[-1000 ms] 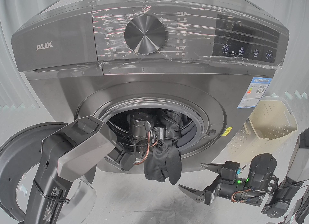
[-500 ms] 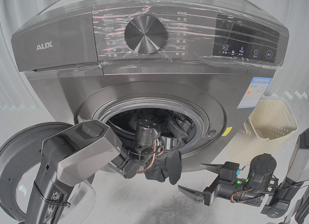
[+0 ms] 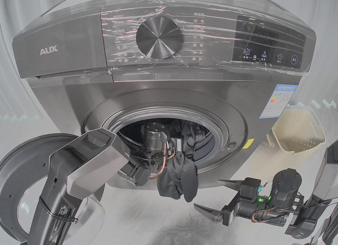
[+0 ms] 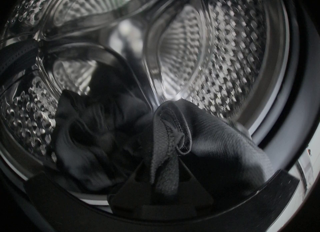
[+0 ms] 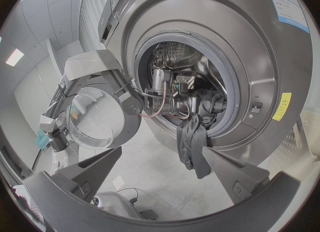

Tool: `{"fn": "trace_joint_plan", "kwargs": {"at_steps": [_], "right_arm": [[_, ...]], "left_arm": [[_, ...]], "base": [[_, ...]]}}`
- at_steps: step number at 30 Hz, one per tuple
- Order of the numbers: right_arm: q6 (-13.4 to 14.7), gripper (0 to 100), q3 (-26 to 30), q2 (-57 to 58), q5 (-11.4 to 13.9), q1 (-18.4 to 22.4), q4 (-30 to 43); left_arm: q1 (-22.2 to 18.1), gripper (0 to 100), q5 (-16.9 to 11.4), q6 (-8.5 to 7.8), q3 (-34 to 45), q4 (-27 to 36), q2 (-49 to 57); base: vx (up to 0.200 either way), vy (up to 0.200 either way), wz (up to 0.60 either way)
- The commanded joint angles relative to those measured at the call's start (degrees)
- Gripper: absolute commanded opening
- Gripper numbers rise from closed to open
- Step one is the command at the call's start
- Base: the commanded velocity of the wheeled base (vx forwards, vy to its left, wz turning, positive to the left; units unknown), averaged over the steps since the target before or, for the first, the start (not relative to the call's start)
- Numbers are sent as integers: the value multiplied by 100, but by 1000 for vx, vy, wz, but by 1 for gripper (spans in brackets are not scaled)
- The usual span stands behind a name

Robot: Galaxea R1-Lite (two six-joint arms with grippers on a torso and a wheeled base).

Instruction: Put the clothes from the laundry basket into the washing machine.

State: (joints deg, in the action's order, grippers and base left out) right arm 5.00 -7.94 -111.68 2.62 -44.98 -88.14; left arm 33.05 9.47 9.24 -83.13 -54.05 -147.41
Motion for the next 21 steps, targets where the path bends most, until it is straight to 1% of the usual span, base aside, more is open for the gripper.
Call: {"fn": "trace_joint_plan", "kwargs": {"at_steps": [1,7,17,18,21], "right_arm": [[1,100,-15,-29,2,-10,-2],[1,100,-6,-29,2,-10,-2],[1,100,-6,-29,2,-10,-2],[1,100,-6,-47,2,-10,-2],[1,100,-6,-29,2,-10,-2]], "left_arm": [[-237,0,160,139,-529,-97,-25],[-466,0,283,139,-986,-105,-16],[-484,0,310,148,-942,-211,-25],[-484,100,310,148,-907,-228,-25],[-475,100,310,148,-898,-228,-16]], "base": [[0,0,0],[0,0,0],[0,0,0],[0,0,0],[0,0,0]]}}
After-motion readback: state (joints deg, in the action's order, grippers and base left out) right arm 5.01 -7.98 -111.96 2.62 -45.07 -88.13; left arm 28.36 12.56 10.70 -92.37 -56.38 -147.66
